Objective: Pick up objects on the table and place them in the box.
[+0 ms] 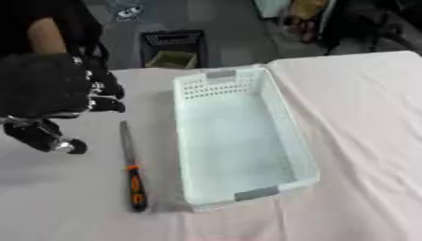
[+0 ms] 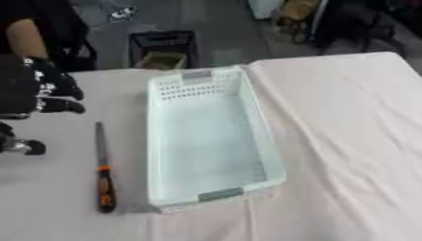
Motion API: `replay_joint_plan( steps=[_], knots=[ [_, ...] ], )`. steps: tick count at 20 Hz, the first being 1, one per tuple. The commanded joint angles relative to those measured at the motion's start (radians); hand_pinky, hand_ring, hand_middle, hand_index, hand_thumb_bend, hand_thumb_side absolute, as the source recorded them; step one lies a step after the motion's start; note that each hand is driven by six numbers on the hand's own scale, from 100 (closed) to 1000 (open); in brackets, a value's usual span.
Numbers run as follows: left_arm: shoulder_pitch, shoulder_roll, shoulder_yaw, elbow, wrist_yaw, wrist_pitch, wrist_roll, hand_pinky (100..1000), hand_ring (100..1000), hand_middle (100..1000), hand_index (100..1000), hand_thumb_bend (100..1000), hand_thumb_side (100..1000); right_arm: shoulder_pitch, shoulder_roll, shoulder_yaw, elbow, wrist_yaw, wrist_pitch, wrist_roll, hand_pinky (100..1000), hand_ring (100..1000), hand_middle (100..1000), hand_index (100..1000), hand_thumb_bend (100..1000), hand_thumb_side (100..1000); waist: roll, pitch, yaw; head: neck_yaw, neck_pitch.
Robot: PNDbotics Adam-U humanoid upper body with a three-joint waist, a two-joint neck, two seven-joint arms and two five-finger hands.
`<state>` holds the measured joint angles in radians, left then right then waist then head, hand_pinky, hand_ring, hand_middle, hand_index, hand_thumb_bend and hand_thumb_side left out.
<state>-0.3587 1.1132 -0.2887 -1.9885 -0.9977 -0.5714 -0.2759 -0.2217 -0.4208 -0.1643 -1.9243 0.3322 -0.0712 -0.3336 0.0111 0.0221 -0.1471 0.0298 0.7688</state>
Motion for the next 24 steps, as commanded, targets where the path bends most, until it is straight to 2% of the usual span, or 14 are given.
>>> replay_joint_plan(
  steps=[1,5,10,15,24],
  knots=[
    [-0.021,0.003,-0.012,-0.004,-0.003,-0.013,0.029,666,761,728,807,691,389,-0.002,-0.028,0.0,-0.006,-0.007,-0.002,0.004,301,411,466,677,100,690,0.001,-0.01,0.001,-0.005,0.001],
    [-0.033,-0.026,-0.059,0.029,0.034,-0.043,0.036,679,763,741,808,634,380,-0.003,-0.026,0.002,-0.006,-0.009,-0.004,0.006,302,411,467,677,100,690,0.001,-0.009,-0.001,-0.003,0.001],
    [-0.026,-0.055,-0.106,0.11,0.167,-0.047,0.011,700,770,764,801,512,366,-0.003,-0.026,0.003,-0.005,-0.011,-0.004,0.007,302,411,467,678,100,690,0.001,-0.007,-0.004,-0.003,0.001],
    [-0.024,-0.056,-0.116,0.137,0.274,-0.037,-0.047,706,772,767,797,503,376,-0.003,-0.026,0.002,-0.005,-0.012,-0.005,0.007,302,411,467,678,100,692,0.004,-0.007,-0.006,-0.003,0.001],
    [-0.004,-0.05,-0.129,0.137,0.346,-0.032,-0.109,713,773,768,795,468,386,-0.003,-0.026,0.002,-0.004,-0.014,-0.005,0.006,303,411,467,678,100,691,0.007,-0.006,-0.01,-0.004,0.001]
  ],
)
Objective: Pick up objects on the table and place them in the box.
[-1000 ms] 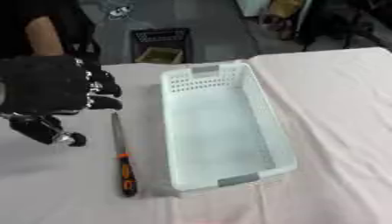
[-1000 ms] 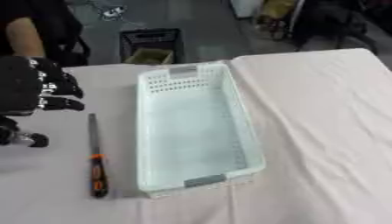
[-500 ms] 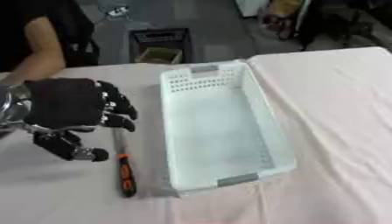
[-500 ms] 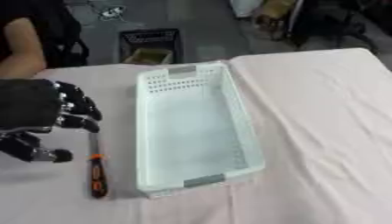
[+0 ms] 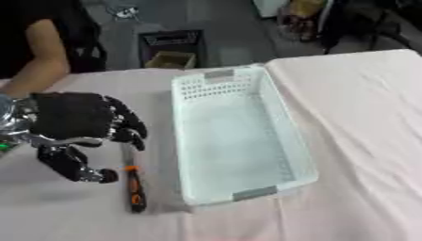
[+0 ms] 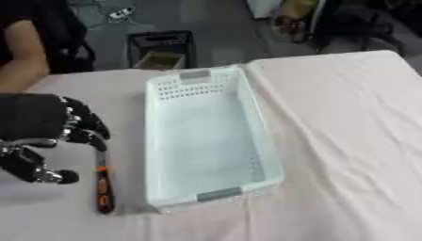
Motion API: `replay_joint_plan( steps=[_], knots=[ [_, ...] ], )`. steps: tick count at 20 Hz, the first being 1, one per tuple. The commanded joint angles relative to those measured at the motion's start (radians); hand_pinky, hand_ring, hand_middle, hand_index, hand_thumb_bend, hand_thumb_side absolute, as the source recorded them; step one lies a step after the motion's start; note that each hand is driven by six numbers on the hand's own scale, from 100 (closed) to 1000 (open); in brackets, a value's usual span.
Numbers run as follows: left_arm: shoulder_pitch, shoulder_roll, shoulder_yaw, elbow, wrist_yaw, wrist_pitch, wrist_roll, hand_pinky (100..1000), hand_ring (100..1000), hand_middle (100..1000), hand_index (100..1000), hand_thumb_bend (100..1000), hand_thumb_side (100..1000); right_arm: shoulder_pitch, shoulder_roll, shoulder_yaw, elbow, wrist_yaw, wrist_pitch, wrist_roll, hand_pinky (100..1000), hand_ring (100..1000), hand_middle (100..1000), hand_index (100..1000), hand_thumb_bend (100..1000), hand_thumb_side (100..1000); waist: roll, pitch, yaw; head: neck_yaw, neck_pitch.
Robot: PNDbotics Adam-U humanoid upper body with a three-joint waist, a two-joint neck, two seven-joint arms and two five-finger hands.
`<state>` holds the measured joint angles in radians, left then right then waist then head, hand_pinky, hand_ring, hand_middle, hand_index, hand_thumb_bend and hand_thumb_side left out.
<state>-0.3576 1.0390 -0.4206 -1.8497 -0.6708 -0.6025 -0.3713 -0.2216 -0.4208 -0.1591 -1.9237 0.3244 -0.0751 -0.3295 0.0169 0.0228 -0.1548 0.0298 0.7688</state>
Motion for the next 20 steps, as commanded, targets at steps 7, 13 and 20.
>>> replay_joint_plan(
  steps=[7,13,20],
  knots=[
    [0.008,0.018,-0.028,-0.001,0.031,-0.022,-0.059,719,775,771,796,450,396,-0.003,-0.026,-0.002,-0.005,-0.008,-0.003,0.004,303,412,467,679,100,692,0.003,-0.004,-0.007,-0.003,0.001],
    [0.017,-0.003,-0.05,0.017,0.005,-0.051,-0.085,721,773,766,792,432,399,-0.004,-0.025,-0.001,-0.005,-0.01,-0.004,0.005,303,412,467,679,100,693,0.003,-0.002,-0.009,-0.003,0.001],
    [0.02,-0.029,-0.067,0.047,0.002,-0.063,-0.091,726,771,757,793,399,405,-0.004,-0.024,-0.001,-0.006,-0.012,-0.005,0.006,304,412,467,679,100,693,0.003,0.0,-0.011,-0.003,0.001]
  ],
)
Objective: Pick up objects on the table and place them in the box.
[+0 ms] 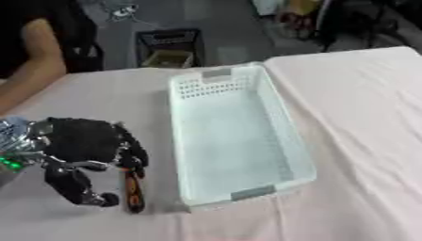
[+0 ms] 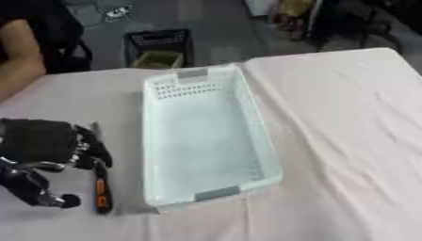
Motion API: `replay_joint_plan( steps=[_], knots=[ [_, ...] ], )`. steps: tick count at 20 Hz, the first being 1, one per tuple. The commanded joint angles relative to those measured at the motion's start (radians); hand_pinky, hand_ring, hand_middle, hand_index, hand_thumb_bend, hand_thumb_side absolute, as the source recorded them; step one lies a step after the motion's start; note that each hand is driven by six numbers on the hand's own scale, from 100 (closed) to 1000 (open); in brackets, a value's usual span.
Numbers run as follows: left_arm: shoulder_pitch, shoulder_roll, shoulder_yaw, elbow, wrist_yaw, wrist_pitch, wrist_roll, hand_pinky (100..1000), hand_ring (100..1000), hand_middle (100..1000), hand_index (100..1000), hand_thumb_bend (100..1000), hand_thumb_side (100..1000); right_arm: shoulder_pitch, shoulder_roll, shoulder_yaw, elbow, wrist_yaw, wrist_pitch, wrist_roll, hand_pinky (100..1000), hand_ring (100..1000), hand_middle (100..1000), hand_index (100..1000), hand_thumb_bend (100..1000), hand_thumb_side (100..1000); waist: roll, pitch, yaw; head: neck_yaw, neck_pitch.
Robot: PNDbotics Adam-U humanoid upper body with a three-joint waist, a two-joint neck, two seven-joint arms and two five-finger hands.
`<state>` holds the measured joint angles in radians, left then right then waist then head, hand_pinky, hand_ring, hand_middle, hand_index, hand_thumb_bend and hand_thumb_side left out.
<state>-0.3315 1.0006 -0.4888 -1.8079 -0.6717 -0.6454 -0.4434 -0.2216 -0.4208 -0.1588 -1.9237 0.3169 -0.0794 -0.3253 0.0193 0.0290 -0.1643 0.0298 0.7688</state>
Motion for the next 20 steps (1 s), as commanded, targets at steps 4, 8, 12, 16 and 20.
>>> replay_joint_plan(
  steps=[4,8,12,16,20],
  knots=[
    [-0.015,-0.006,-0.008,0.021,0.029,-0.017,-0.032,727,767,744,799,376,407,-0.004,-0.024,-0.001,-0.006,-0.005,-0.001,0.002,304,412,467,680,100,693,0.0,-0.005,-0.003,-0.003,0.001],
    [-0.022,-0.012,-0.01,0.025,0.044,-0.013,-0.047,726,761,725,805,361,408,-0.004,-0.024,-0.002,-0.006,-0.005,-0.002,0.001,304,412,467,680,100,693,0.001,-0.005,-0.003,-0.003,0.001],
    [-0.023,-0.015,-0.01,0.025,0.05,-0.012,-0.056,726,762,724,806,364,407,-0.003,-0.024,-0.002,-0.006,-0.006,-0.002,0.001,304,412,468,680,100,693,0.001,-0.005,-0.003,-0.003,0.001],
    [-0.025,-0.017,-0.013,0.024,0.053,-0.014,-0.064,725,762,724,805,363,406,-0.003,-0.024,-0.002,-0.006,-0.006,-0.003,0.002,304,412,468,680,100,693,0.001,-0.005,-0.003,-0.004,0.001],
    [-0.024,-0.011,-0.017,0.017,0.039,-0.015,-0.078,725,764,724,803,372,393,-0.004,-0.025,-0.001,-0.006,-0.007,-0.003,0.002,305,413,468,680,100,693,0.002,-0.004,-0.004,-0.003,0.001]
  ],
)
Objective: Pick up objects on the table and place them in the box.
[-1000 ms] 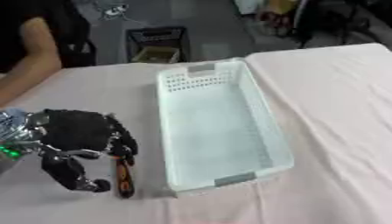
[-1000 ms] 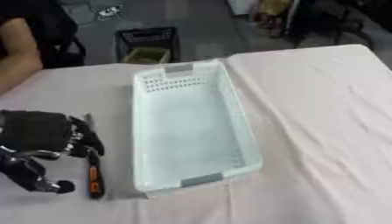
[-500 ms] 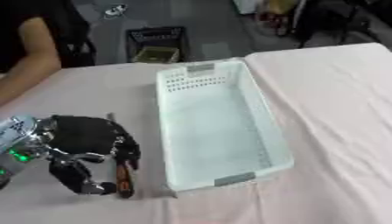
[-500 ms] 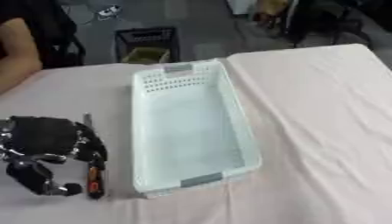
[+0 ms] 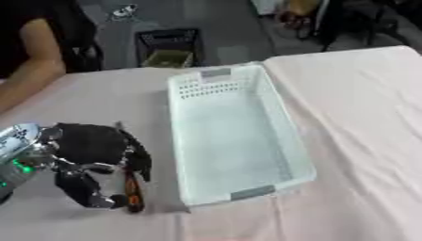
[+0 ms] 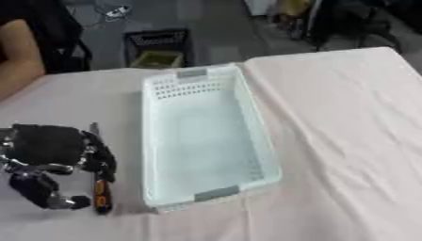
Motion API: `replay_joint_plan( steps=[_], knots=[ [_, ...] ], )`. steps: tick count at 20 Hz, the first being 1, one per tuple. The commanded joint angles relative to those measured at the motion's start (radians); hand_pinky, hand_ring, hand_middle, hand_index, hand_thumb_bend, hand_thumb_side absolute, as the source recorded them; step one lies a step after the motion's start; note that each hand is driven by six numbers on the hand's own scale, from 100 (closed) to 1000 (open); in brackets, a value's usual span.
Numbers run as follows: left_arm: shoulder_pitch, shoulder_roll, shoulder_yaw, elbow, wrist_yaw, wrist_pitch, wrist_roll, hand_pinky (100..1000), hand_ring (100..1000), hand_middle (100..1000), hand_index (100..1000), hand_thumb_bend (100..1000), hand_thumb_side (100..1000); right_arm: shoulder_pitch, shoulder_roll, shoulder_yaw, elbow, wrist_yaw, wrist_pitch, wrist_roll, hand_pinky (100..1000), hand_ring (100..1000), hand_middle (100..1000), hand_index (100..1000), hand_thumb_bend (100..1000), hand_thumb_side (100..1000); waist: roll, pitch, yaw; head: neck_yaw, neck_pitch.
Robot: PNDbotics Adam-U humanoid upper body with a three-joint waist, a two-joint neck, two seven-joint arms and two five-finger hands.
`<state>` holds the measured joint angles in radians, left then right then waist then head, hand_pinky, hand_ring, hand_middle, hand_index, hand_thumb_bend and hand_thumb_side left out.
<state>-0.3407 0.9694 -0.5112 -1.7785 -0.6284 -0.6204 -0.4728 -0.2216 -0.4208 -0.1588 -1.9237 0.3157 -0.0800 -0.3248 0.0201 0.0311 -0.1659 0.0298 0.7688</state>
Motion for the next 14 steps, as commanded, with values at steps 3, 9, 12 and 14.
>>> replay_joint_plan(
  steps=[3,9,12,14],
  knots=[
    [-0.012,0.03,0.004,-0.019,-0.029,-0.046,-0.065,724,770,728,810,406,392,-0.005,-0.027,0.0,-0.006,-0.007,-0.003,0.003,305,413,468,680,100,692,0.003,-0.006,-0.003,-0.004,0.001],
    [-0.013,0.043,0.005,-0.037,-0.104,-0.075,-0.081,724,771,725,811,445,395,-0.007,-0.029,0.002,-0.007,-0.007,-0.004,0.005,305,413,468,680,100,693,0.008,-0.006,-0.007,-0.003,0.001],
    [-0.011,0.04,0.003,-0.032,-0.119,-0.081,-0.076,724,770,721,807,435,396,-0.007,-0.031,0.002,-0.007,-0.008,-0.005,0.005,305,413,468,680,100,693,0.011,-0.005,-0.01,-0.004,0.001],
    [-0.01,0.037,0.001,-0.028,-0.12,-0.083,-0.073,724,769,717,803,427,397,-0.008,-0.031,0.003,-0.007,-0.008,-0.005,0.006,305,413,468,680,100,693,0.012,-0.005,-0.011,-0.005,0.001]
  ],
)
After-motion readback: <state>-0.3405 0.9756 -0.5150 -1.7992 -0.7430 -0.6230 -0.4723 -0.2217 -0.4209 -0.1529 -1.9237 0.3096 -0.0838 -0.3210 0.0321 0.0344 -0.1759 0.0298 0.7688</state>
